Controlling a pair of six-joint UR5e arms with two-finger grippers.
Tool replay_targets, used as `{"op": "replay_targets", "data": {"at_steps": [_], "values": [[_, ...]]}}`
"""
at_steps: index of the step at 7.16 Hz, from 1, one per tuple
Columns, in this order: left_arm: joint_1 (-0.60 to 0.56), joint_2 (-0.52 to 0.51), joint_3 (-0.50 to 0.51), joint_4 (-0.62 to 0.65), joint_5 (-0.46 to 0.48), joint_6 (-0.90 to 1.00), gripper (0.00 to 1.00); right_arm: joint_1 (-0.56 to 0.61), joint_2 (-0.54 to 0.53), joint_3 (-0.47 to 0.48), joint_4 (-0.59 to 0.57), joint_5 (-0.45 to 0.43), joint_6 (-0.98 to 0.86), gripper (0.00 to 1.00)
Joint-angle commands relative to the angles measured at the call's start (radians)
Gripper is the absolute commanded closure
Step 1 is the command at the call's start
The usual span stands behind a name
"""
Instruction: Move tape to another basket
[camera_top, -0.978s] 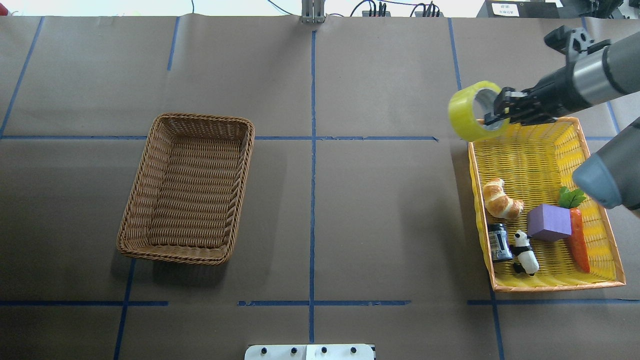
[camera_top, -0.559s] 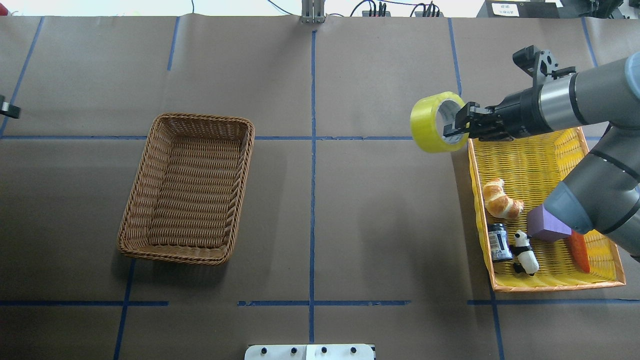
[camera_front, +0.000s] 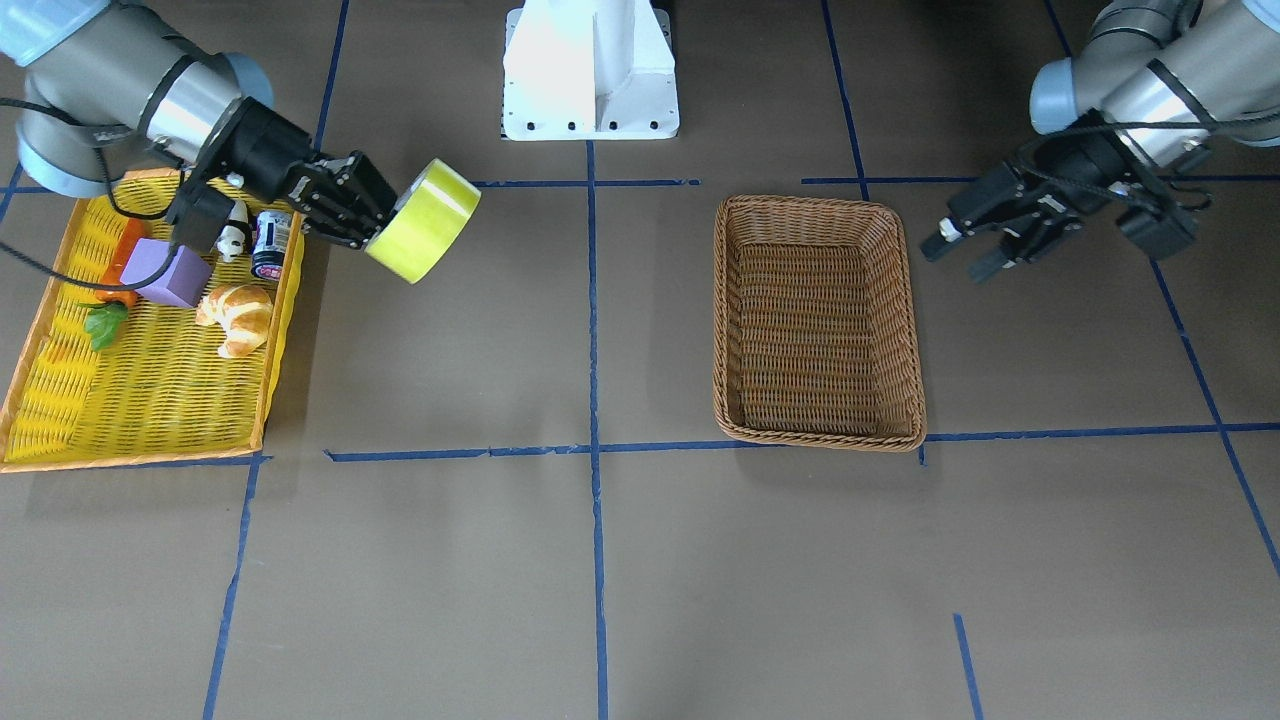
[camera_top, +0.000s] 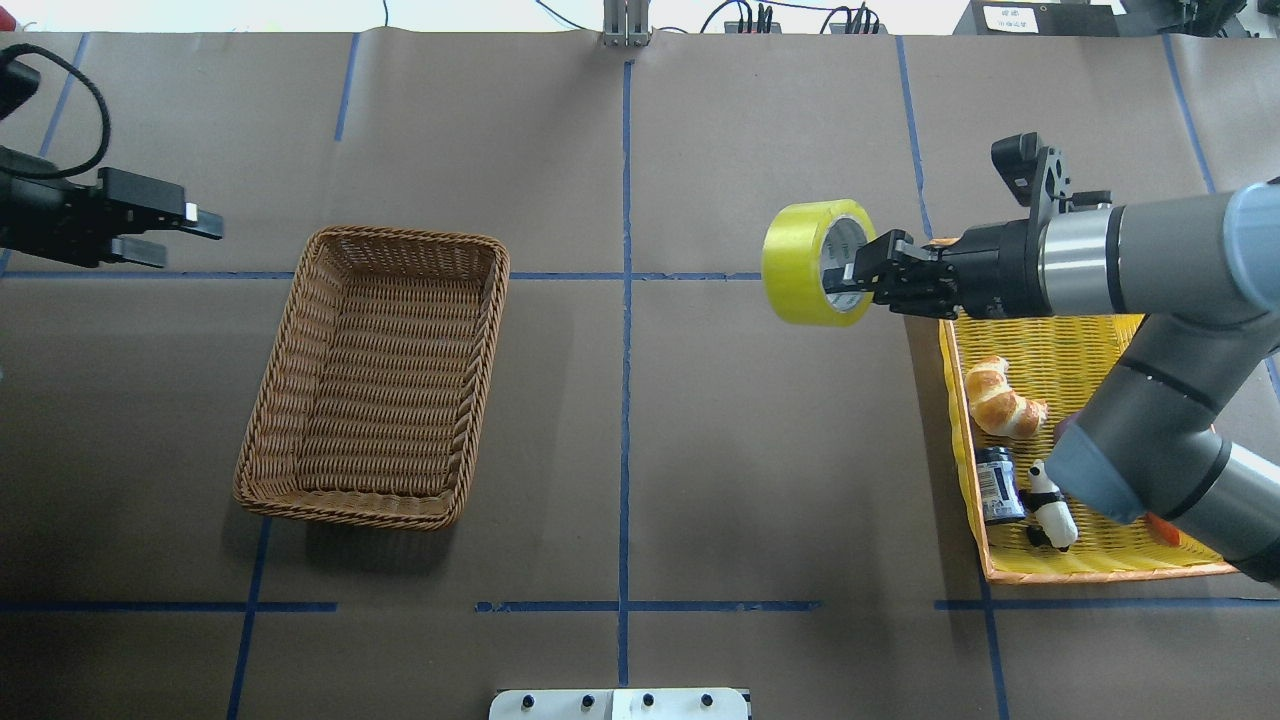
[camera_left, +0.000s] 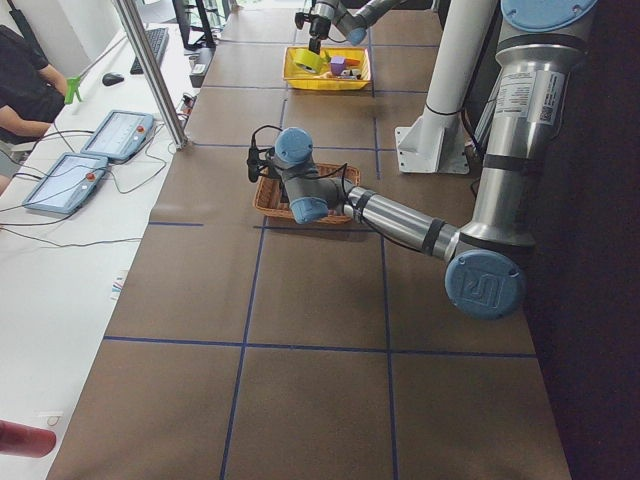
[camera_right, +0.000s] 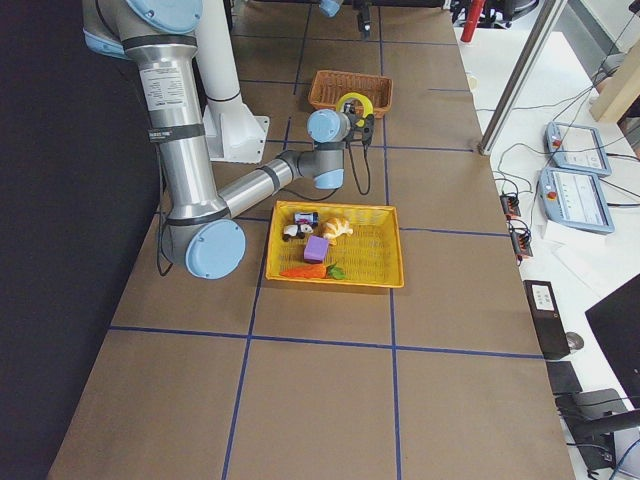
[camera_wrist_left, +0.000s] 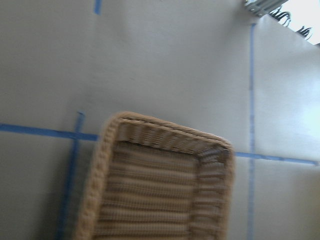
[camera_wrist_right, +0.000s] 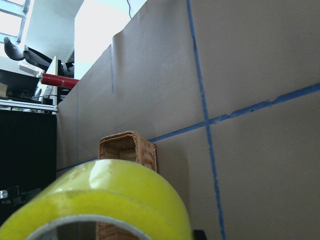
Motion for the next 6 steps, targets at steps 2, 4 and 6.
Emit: {"op": "replay_targets", "data": {"at_steps": [2,4,6], "values": [[0.200,-0.045,-0.016,-0.398,0.246,-0.525,0.00,-0.119,0.070,0.003,0.191,-0.117,0.172,0.99],[0.242,-0.097,-0.077,-0.467,0.252,-0.686,0.00,-0.192,0.085,0.000,0.259,-0.125,0.185,0.99],[0.277,-0.192,-0.098,-0.466,0.252,-0.791,0.00,-0.280,0.139,0.000,0.261,-0.125,0.191,0.99]]}}
